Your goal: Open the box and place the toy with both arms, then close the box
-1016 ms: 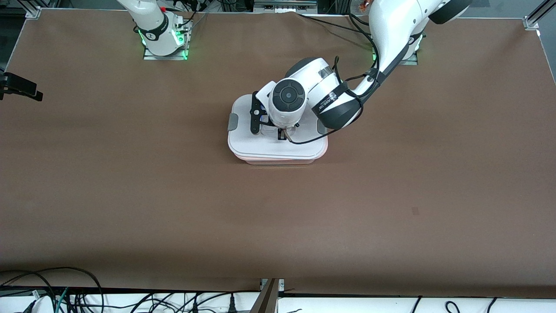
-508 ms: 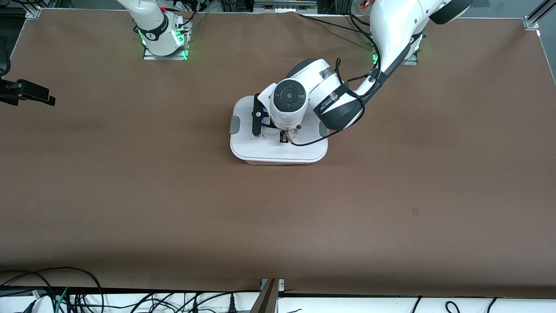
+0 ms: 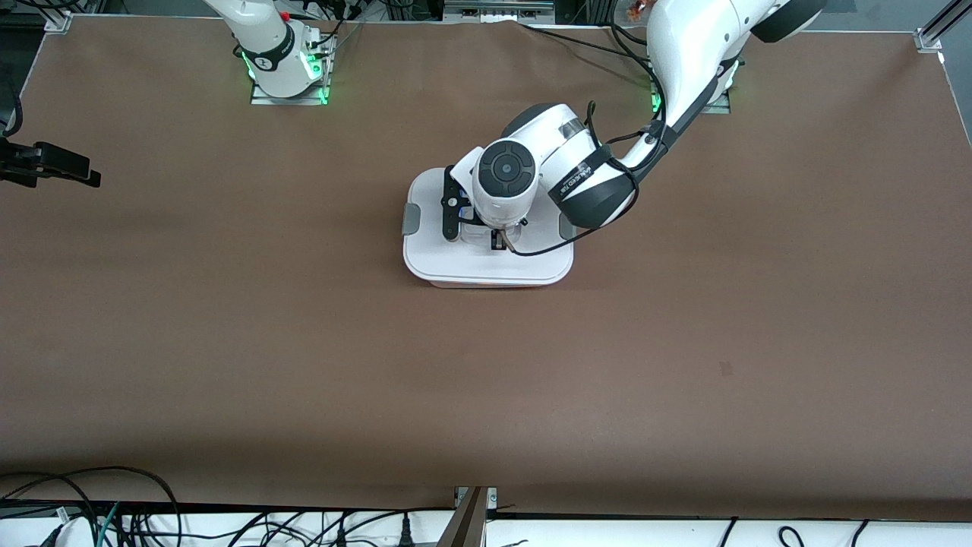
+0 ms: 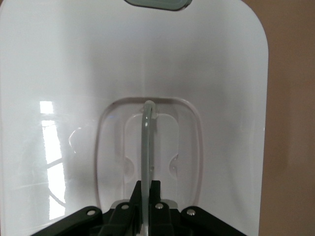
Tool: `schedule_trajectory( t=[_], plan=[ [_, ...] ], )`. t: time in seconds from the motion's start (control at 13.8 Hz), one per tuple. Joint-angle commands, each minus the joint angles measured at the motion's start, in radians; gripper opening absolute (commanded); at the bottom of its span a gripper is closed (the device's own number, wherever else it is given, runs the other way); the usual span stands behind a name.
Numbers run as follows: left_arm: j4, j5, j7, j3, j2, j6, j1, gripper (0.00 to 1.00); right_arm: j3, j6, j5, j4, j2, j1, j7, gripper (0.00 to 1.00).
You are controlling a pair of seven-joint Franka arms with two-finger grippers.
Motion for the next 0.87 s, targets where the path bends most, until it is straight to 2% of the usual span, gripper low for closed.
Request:
schedule_trajectory(
  t=[0.0, 0.29, 0.8],
  plan=[
    [-0.013, 0.027, -0.02, 0.006, 0.005, -0.039, -0.005, 0.0, -0.005, 0.007, 0.016, -0.005, -0.006, 0.012, 0.005, 1.0],
    [-0.014, 0.03, -0.013, 0.002, -0.007, -0.091, -0.005, 0.0, -0.005, 0.007, 0.016, -0.005, -0.006, 0.014, 0.005, 1.0],
    [-0.013, 0.041, -0.02, 0.008, 0.005, -0.051, -0.011, 0.0, -0.007, 0.007, 0.016, -0.005, -0.006, 0.014, 0.005, 1.0]
  ],
)
